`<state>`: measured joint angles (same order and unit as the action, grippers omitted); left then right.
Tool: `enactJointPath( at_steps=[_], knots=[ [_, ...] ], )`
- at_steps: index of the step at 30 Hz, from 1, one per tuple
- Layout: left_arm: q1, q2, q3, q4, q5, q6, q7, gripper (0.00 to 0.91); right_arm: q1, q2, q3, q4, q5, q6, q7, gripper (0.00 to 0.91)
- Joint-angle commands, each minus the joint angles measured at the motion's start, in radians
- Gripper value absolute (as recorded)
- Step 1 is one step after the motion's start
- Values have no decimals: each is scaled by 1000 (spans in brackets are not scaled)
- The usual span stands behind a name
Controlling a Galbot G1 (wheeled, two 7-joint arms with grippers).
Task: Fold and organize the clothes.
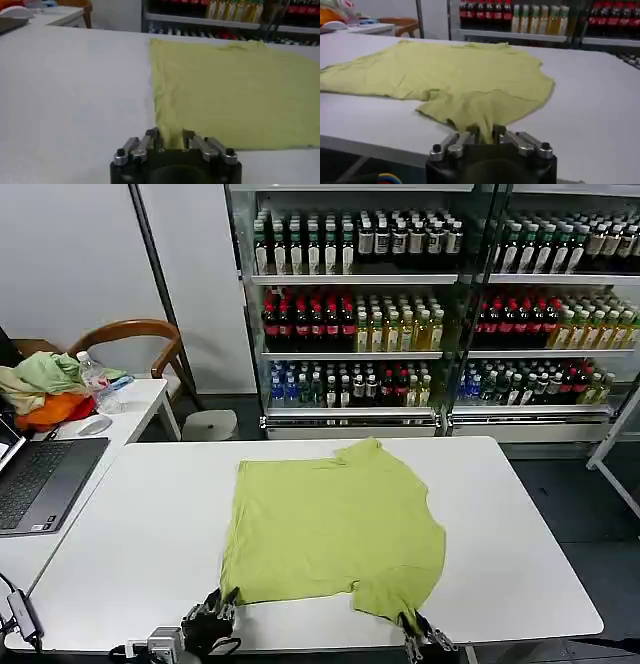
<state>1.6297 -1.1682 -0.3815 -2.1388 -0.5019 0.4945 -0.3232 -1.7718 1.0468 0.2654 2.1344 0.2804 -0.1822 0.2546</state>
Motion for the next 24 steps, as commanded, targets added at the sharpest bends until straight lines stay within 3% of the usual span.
enactJointPath(
  at_steps=[1, 12, 24],
  knots=[
    [1, -1, 3, 5, 5, -4, 0, 40, -15, -10, 15, 25, -4, 27, -27, 0],
    [62, 32, -33, -53, -15, -52, 94, 40, -149, -46, 74, 113, -41, 134, -79, 0],
    [209, 63, -99, -179, 5, -64, 88, 40, -254, -67, 112, 194, -78, 143, -77, 0]
  ],
)
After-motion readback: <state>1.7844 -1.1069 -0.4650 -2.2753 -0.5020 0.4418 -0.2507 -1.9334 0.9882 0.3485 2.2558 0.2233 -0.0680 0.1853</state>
